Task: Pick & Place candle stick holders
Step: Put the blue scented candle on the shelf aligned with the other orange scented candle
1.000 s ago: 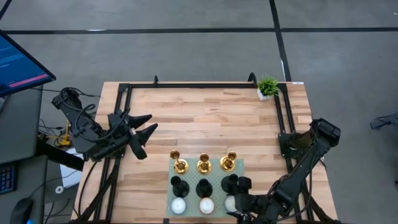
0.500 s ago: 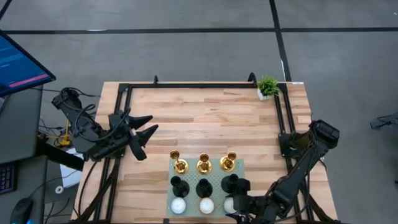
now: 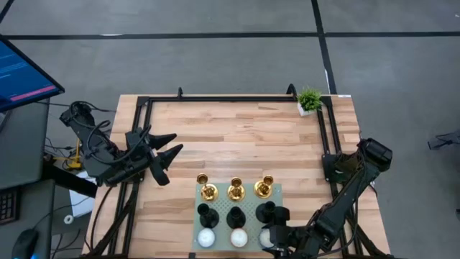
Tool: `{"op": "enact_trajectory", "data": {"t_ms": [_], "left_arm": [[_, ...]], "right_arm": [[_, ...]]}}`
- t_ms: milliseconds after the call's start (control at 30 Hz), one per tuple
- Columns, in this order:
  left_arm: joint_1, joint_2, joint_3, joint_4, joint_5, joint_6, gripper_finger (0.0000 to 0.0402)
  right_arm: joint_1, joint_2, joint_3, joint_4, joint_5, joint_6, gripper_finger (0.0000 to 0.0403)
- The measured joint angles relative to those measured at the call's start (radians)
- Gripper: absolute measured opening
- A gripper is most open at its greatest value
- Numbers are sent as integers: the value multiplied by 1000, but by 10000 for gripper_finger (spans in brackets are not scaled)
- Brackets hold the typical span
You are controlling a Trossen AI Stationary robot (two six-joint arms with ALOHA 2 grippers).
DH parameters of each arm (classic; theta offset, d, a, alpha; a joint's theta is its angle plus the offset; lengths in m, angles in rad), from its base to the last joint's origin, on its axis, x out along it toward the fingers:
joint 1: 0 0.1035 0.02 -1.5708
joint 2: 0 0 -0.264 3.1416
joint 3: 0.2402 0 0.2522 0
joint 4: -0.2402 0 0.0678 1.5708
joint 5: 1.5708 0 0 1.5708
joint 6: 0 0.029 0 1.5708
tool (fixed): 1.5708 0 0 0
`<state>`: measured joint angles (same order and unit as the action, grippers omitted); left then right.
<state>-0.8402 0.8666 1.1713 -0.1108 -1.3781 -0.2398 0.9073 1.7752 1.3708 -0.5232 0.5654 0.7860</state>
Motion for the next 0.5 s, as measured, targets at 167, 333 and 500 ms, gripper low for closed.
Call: {"op": "enact_trajectory", "data": {"t_ms": [167, 333, 500], "left_arm": [[0, 0, 0, 0, 0, 0, 212], [0, 0, 0, 0, 0, 0, 212], [0, 0, 0, 0, 0, 0, 212]], "right_arm": [[-9, -3, 1, 3, -38, 4, 339], [-27, -38, 1, -37, -101, 34, 356], [-30, -95, 0, -156, -101, 90, 361]]}}
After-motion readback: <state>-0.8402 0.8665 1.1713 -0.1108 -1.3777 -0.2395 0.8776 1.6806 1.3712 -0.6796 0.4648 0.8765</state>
